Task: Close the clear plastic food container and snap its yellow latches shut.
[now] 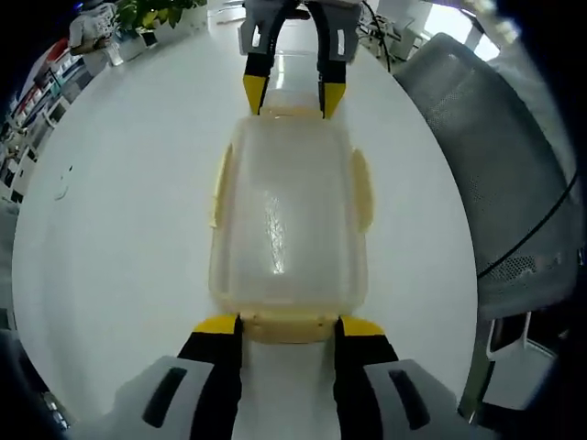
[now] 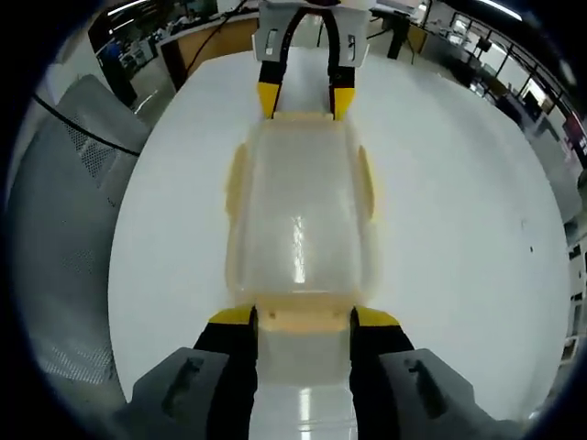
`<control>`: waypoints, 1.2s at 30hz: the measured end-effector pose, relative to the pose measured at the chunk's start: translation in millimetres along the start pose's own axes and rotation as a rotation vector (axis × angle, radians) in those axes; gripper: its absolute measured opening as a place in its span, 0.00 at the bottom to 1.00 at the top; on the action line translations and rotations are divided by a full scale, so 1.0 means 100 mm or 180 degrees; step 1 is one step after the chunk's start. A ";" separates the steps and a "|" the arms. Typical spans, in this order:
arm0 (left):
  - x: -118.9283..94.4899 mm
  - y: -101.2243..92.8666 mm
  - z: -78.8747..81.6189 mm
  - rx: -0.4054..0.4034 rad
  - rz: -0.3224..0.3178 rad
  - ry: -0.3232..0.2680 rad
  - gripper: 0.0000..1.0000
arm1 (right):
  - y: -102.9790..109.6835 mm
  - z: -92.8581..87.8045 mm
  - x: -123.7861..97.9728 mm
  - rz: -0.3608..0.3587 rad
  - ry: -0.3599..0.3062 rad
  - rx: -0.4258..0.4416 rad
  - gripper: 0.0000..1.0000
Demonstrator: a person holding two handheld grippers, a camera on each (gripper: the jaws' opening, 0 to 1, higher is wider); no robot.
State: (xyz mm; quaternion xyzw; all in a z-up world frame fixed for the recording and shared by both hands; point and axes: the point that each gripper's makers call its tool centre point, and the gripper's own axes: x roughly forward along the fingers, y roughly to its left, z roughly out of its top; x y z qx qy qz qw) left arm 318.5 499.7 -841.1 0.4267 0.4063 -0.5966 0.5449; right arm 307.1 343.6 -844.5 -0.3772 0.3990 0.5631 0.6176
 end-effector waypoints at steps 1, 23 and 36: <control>-0.02 -0.01 0.00 0.0003 -0.0001 0.0010 0.33 | 0.01 0.01 -0.01 0.0008 -0.0004 -0.0012 0.35; -0.60 -0.04 0.51 -0.0062 0.0355 -0.0015 0.33 | -0.03 -0.01 -0.79 -0.0166 -0.0227 -0.0301 0.35; -0.53 0.04 1.25 -0.0010 0.0364 -0.0087 0.33 | -0.04 -0.64 -1.24 -0.0216 -0.0246 -0.0271 0.35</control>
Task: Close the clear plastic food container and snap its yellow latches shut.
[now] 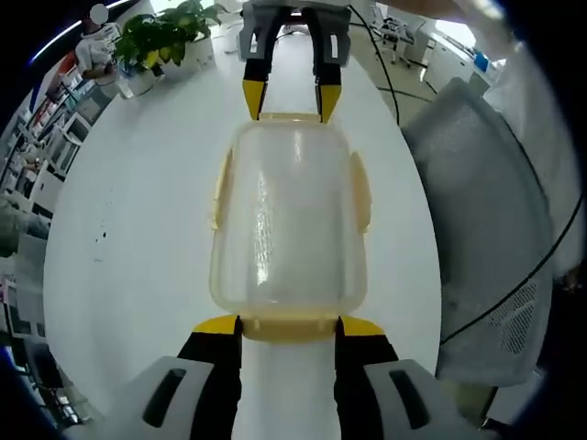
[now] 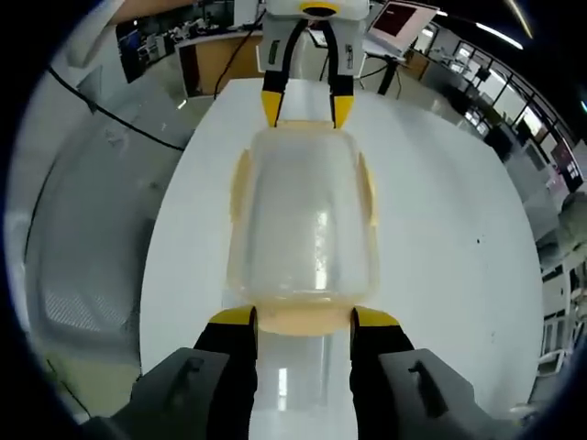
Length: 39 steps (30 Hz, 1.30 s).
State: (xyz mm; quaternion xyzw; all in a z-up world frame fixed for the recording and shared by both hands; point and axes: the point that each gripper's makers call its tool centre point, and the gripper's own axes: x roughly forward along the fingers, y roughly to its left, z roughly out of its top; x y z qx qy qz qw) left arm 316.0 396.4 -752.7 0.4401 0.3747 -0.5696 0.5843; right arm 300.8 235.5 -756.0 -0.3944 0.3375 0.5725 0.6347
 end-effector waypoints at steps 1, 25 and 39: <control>0.04 0.01 0.07 -0.0015 -0.0007 -0.0015 0.33 | 0.00 -0.05 -0.03 -0.0004 -0.0002 0.0000 0.35; 0.68 -0.17 1.07 -0.0018 -0.0192 0.0007 0.33 | 0.17 -1.15 -0.36 0.0143 0.0056 0.0104 0.35; 0.74 -0.21 1.12 -0.0026 -0.0232 0.0057 0.33 | 0.21 -1.24 -0.33 0.0229 -0.0018 0.0182 0.35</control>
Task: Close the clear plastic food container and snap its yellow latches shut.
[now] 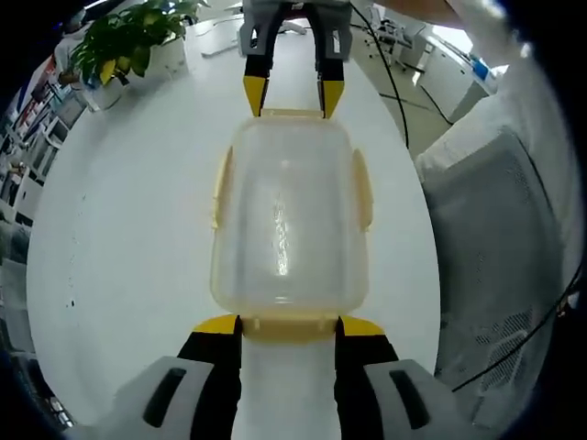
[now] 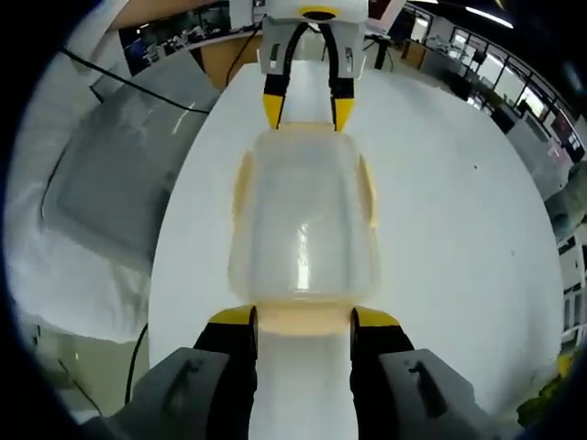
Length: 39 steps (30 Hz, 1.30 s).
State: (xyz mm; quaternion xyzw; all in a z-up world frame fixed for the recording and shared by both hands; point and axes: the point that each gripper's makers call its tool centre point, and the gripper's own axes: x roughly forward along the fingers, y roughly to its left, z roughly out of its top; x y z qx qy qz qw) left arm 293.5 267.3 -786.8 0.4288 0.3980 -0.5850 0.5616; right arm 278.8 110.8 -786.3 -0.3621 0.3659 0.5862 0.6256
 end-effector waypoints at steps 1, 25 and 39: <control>0.00 0.00 0.00 -0.0003 -0.0001 0.0000 0.33 | 0.00 0.00 0.00 -0.0002 -0.0004 -0.0006 0.35; 0.01 0.02 0.00 0.0011 -0.0004 0.0070 0.34 | 0.00 -0.06 0.02 0.0057 -0.0127 -0.0043 0.36; -0.17 0.16 -0.38 -0.0795 0.0314 0.0247 0.36 | -0.14 -0.45 0.01 -0.0142 0.0159 0.0457 0.42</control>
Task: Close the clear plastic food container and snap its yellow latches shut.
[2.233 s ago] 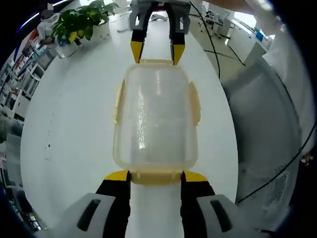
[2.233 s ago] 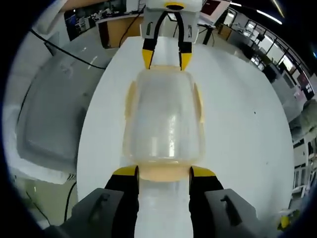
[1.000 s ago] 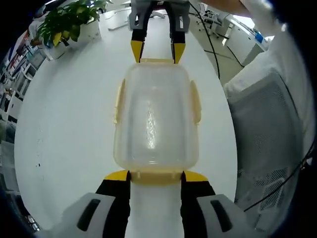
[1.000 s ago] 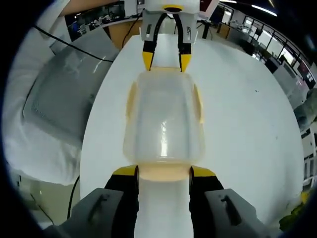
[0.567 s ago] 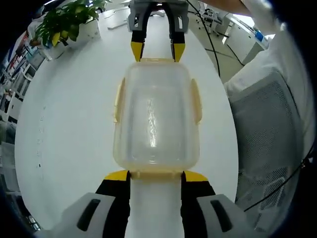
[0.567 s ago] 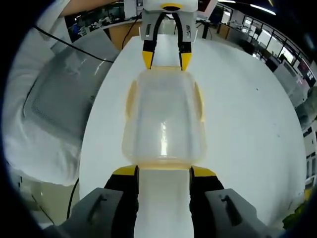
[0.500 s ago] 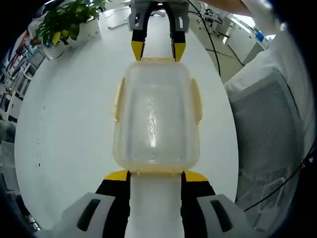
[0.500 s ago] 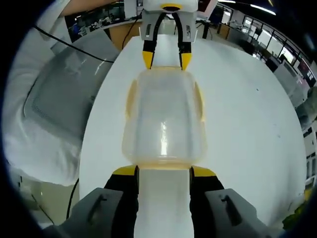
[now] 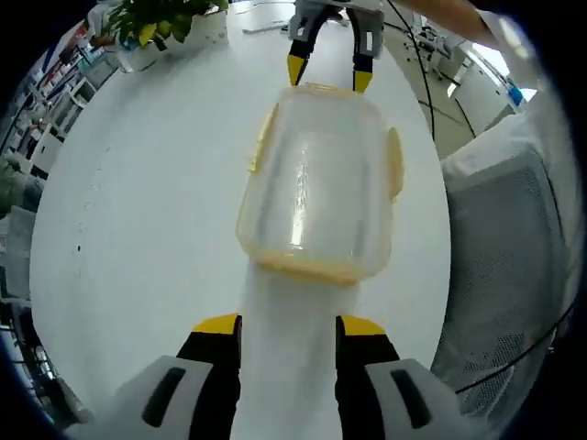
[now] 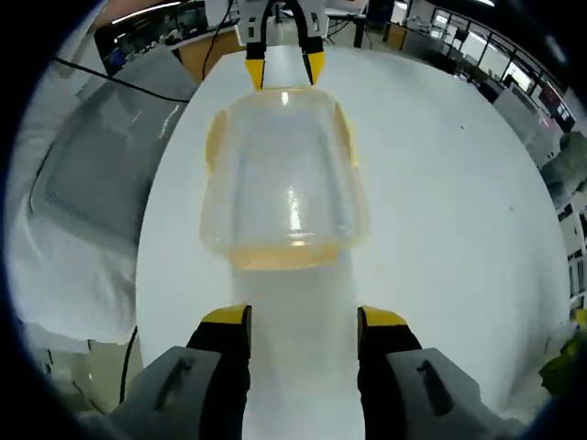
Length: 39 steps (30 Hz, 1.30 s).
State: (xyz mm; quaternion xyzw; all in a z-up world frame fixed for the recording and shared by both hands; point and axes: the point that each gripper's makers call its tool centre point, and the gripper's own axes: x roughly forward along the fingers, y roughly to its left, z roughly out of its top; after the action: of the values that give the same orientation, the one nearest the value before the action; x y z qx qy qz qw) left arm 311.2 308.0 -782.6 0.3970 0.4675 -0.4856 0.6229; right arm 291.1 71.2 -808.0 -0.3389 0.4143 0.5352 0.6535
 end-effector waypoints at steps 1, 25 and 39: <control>-0.02 0.02 0.00 -0.0079 0.0018 -0.0017 0.37 | -0.01 0.00 -0.03 -0.0013 -0.0026 0.0079 0.42; 0.06 -0.14 0.26 -0.3379 -0.0525 -0.0493 0.27 | 0.04 0.48 -0.28 0.0900 -0.1236 0.3665 0.24; 0.07 -0.13 0.32 -0.3552 -0.0536 -0.0487 0.23 | 0.22 0.46 -0.05 0.0827 -0.0869 0.3538 0.20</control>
State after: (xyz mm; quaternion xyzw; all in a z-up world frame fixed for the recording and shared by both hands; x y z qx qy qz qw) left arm 305.9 273.3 -782.1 -0.0671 0.6368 -0.2404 0.7295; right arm 277.1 114.0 -783.7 0.1802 0.5830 0.3522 0.7097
